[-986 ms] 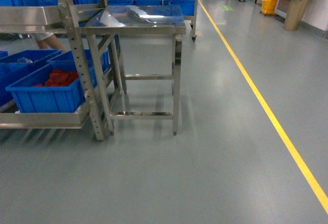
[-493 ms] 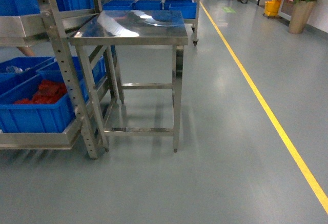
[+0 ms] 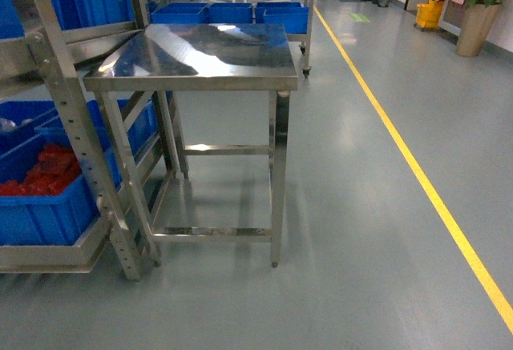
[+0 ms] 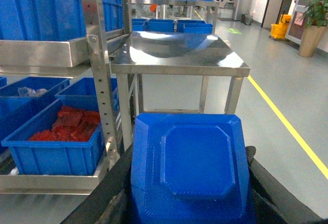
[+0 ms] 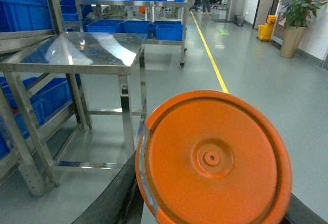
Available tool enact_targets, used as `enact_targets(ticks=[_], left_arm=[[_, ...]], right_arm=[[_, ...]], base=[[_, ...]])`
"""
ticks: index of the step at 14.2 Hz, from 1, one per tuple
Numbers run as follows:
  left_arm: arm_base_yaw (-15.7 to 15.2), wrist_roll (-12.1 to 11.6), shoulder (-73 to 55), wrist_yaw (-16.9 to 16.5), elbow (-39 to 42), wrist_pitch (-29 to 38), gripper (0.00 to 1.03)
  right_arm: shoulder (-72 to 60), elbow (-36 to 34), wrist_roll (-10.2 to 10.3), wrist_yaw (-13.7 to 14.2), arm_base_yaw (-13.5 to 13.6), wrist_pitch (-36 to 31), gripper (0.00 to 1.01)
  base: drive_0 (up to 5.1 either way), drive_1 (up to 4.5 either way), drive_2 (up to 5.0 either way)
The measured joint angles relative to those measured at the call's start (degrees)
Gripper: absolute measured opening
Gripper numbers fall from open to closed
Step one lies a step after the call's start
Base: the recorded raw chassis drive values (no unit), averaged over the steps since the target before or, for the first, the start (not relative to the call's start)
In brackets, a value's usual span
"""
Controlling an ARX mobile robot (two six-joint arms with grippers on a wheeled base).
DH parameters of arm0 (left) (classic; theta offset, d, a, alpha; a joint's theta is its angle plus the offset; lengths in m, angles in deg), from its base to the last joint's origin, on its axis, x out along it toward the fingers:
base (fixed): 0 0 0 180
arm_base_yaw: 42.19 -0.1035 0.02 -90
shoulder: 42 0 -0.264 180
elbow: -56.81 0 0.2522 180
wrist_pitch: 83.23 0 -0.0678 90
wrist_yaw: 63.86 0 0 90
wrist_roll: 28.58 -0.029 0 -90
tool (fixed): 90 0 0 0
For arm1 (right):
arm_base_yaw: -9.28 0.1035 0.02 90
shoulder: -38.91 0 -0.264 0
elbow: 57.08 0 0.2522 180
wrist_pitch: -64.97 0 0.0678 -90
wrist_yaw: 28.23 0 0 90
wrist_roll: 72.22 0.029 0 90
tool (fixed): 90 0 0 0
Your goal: Sort blue parts and orange caps into right shelf containers
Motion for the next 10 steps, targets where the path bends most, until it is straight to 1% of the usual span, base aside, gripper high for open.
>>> enact_targets(ticks=[10], left_arm=[[0.0,0.0,0.0,0.1,0.0,0.0,0.43]], right_arm=[[0.0,0.0,0.0,0.0,0.0,-0.2,0.43]], base=[[0.0,4.21,-4.2]])
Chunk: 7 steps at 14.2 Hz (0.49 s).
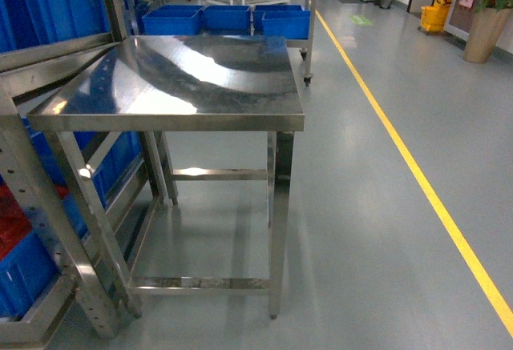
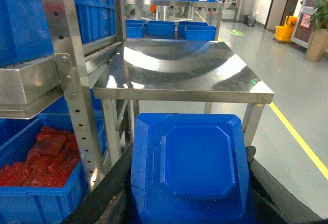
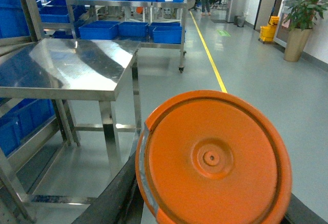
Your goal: Sort blue parts and orange caps into right shelf containers
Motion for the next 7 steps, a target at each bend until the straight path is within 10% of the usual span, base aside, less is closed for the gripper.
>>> enact_targets(ticks=[3,7], left_arm=[[0.0,0.0,0.0,-0.1,0.0,0.0,0.43],[0.0,0.0,0.0,-0.2,0.0,-0.2,0.43]], right_arm=[[0.0,0.0,0.0,0.0,0.0,0.2,0.43],[0.0,0.0,0.0,0.2,0.0,0.4,0.43]], base=[[0.0,3.43,-3.5],[-2.4,1.23,1.2]])
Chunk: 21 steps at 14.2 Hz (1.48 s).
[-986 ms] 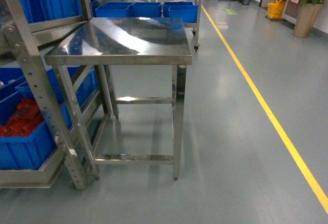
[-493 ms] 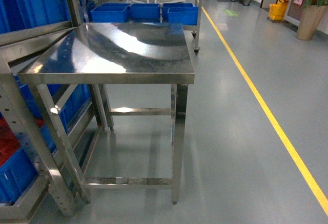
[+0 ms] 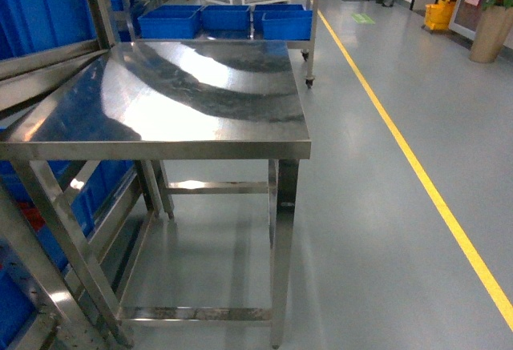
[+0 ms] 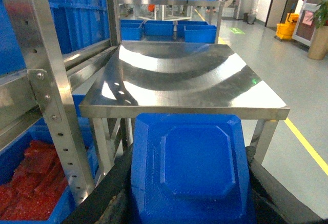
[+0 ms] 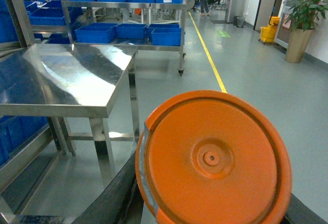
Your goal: Sort blue parts and orange caps into right shelf containers
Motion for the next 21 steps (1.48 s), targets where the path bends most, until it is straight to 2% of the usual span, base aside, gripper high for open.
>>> enact_targets(ticks=[11,21], left_arm=[[0.0,0.0,0.0,0.1,0.0,0.2,0.43],[0.0,0.0,0.0,0.2,0.0,0.2,0.43]], right_arm=[[0.0,0.0,0.0,0.0,0.0,-0.3,0.43],[0.0,0.0,0.0,-0.2,0.0,-0.2,0.43]], base=[[-4.9,2.5,2.5],[-4.7,0.99,3.7]])
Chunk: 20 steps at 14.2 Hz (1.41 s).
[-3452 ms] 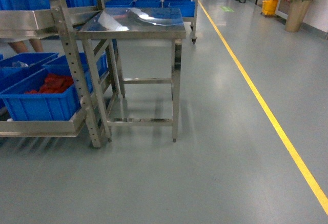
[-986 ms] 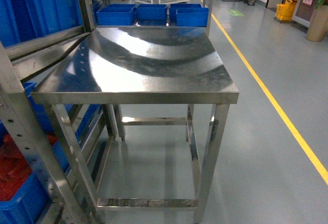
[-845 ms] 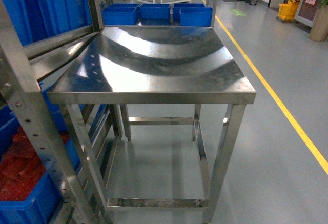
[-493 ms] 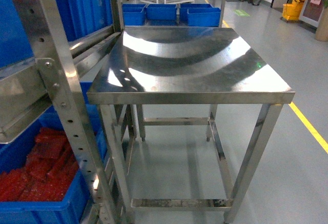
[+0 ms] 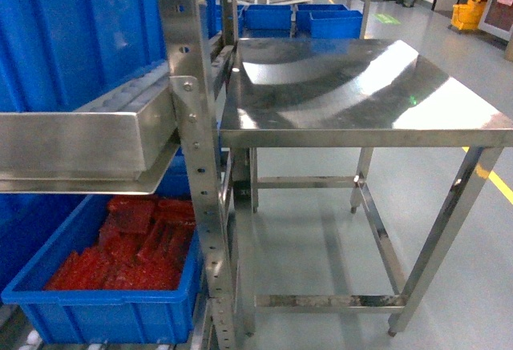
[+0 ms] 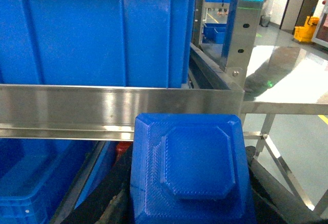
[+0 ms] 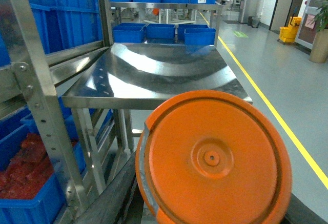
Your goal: Sort blue parts and orange caps into right shelf containers
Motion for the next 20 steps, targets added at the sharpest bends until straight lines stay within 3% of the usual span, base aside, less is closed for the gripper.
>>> enact_targets(ticks=[20], left_arm=[[0.0,0.0,0.0,-0.1,0.0,0.0,0.43]], right_arm=[[0.0,0.0,0.0,0.0,0.0,0.0,0.43]], base=[[-5.0,2.23,2.5]])
